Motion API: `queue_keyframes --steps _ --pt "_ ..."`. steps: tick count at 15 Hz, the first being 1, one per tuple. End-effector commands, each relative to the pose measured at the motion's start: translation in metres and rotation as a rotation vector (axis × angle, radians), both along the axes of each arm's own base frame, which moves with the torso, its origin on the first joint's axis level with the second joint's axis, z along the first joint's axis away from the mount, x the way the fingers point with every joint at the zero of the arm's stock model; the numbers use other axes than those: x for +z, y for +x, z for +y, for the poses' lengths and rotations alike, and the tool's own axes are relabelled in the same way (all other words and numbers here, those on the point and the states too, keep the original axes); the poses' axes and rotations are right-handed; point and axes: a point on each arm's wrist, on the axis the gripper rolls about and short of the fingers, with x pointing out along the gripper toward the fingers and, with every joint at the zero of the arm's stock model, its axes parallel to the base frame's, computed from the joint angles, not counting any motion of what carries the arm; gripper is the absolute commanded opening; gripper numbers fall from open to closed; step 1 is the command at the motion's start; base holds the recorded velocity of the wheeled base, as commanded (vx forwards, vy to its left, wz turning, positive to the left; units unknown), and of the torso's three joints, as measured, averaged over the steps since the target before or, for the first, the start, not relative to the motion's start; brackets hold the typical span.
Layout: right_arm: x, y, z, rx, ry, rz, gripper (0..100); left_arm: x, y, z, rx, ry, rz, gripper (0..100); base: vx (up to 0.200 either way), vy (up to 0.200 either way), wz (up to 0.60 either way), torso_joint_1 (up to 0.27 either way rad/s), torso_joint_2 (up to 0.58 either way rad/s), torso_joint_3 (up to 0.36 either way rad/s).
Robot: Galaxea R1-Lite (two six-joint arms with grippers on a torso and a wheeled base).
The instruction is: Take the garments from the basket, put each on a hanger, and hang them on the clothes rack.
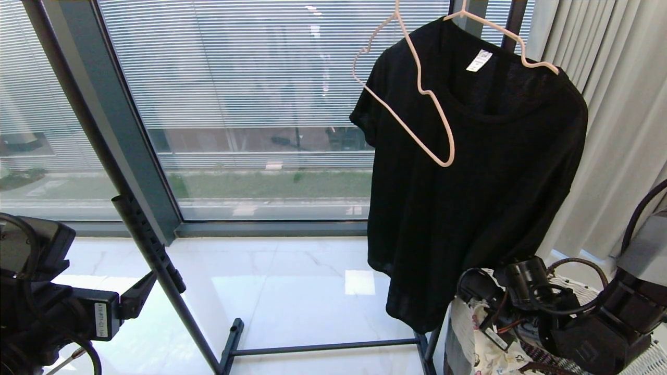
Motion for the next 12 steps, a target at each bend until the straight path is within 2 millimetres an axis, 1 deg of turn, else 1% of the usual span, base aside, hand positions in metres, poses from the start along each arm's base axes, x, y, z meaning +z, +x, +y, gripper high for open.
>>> queue_keyframes --steps 1,2,4,6,8,9,10,11,12 --pt "0.022 -0.007 0.001 0.014 0.029 -0.062 0 -0.001 0.001 0.000 0.001 0.003 0.004 100 0.000 0.000 0.00 0.000 0.00 0.000" --pt "0.030 -0.013 -0.001 0.020 0.039 -0.083 0 -0.001 0.001 0.000 0.000 0.003 0.006 100 0.000 0.000 0.00 0.000 0.00 0.000" --pt "0.041 -0.034 0.000 0.061 0.050 -0.102 0 -0.001 0.001 0.000 0.000 0.002 0.007 100 0.000 0.000 0.00 0.000 0.00 0.000" --pt "0.053 -0.053 0.004 0.116 0.064 -0.135 0 -0.001 0.001 0.000 -0.001 0.000 0.007 100 -0.200 0.000 0.00 0.002 0.00 0.000" --pt "0.063 -0.069 0.009 0.167 0.076 -0.150 0 -0.001 0.001 0.000 0.000 -0.004 0.005 100 -0.200 0.000 0.00 0.012 0.00 0.002" --pt "0.065 -0.071 0.010 0.178 0.076 -0.148 0 -0.001 0.001 0.000 0.000 -0.004 0.005 100 -0.200 0.000 0.00 0.002 0.00 0.007" --pt "0.073 -0.078 0.013 0.203 0.076 -0.151 0 -0.001 0.001 0.000 0.000 -0.004 0.005 100 -0.200 0.000 0.00 -0.002 0.00 0.002" --pt "0.075 -0.078 0.014 0.206 0.078 -0.156 0 -0.001 0.001 0.000 0.000 -0.004 0.005 100 -0.200 0.000 0.00 -0.002 0.00 0.002" --pt "0.084 -0.077 0.016 0.197 0.085 -0.186 0 -0.001 0.001 0.000 0.000 -0.004 0.004 100 -0.200 0.000 0.00 -0.002 0.01 0.007"
